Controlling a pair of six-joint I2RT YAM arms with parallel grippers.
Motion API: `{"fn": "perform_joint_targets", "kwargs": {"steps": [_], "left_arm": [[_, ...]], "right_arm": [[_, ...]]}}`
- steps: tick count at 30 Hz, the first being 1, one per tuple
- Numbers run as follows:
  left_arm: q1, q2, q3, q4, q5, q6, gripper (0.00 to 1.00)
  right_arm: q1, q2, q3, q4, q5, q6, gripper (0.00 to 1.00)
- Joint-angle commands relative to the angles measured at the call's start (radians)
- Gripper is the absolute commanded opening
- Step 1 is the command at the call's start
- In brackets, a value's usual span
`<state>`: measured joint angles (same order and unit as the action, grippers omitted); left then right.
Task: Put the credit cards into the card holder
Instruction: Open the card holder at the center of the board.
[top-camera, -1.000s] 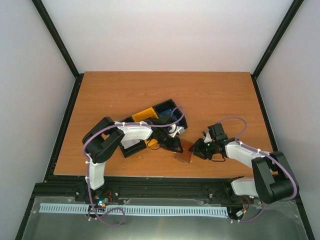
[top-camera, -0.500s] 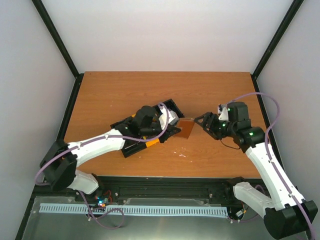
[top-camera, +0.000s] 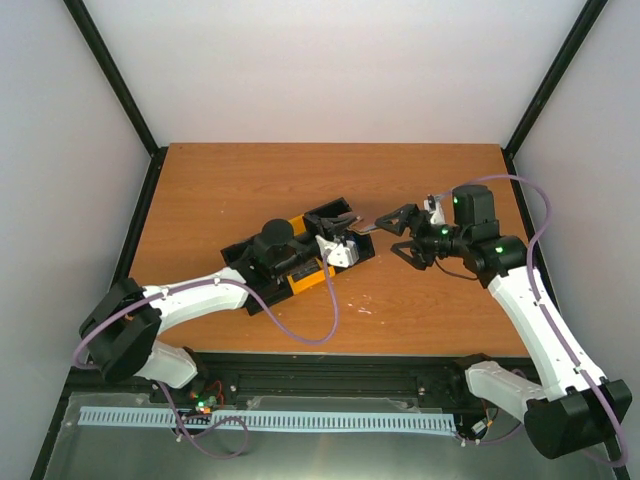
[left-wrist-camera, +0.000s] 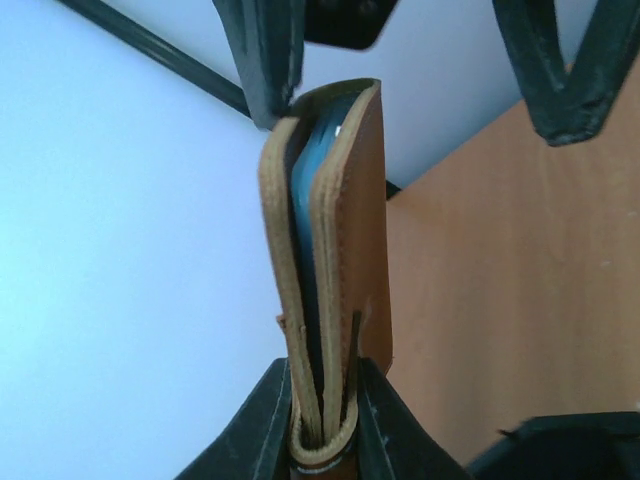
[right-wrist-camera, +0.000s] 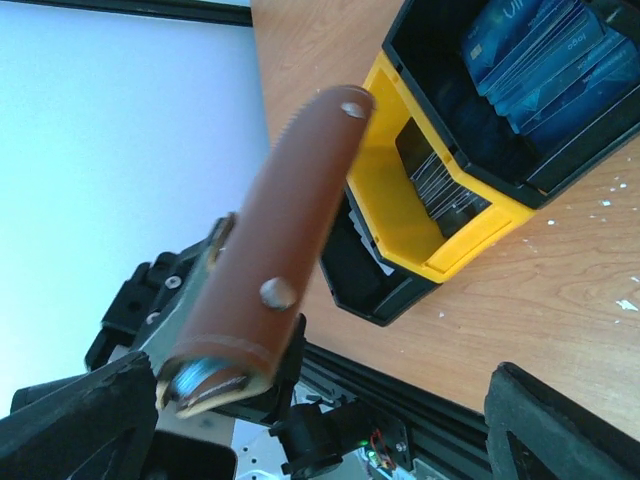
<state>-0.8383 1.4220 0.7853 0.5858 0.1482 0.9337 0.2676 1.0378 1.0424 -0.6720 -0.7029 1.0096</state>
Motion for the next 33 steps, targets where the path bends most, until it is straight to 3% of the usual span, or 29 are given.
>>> {"fn": "perform_joint_targets", "kwargs": {"steps": [1,5,10,14,19,23,24,27,33], "left_arm": [[-0.009,0.001,0.008,0.194,0.016,0.213,0.01],[-0.008,0.017,0.015,0.223,0.017,0.237,0.01],[-0.008,0.047,0.015,0.249,-0.023,0.26,0.01],[-0.008,0.06,0.005,0.302,-0.012,0.257,0.01],[-0.009,0.054,-0.003,0.327,0.005,0.26,0.02],[-0.009,0.048,-0.007,0.334,-0.005,0.223,0.06],[-0.009,0.045,-0.006,0.336,-0.017,0.192,0.11],[-0.008,0.009,0.017,0.273,-0.089,-0.007,0.52],[-0.008,-0.114,0.069,-0.056,-0.088,-0.496,0.95]], "right_arm": [[0.008,0.004,-0.01,0.07,-0.039,0.061,0.88],[0.021,0.038,-0.01,0.144,-0.067,0.105,0.87],[0.023,-0.029,-0.102,0.475,-0.068,0.247,0.81],[0.023,0.007,-0.105,0.363,-0.043,0.234,0.79],[0.023,0.05,-0.131,0.424,-0.059,0.276,0.61],[0.023,0.062,-0.112,0.468,-0.057,0.276,0.31],[0.024,0.057,-0.113,0.48,-0.045,0.273,0.2],[0.024,0.035,-0.113,0.517,-0.005,0.232,0.07],[0.023,0.002,-0.079,0.624,0.082,0.019,0.03]]}}
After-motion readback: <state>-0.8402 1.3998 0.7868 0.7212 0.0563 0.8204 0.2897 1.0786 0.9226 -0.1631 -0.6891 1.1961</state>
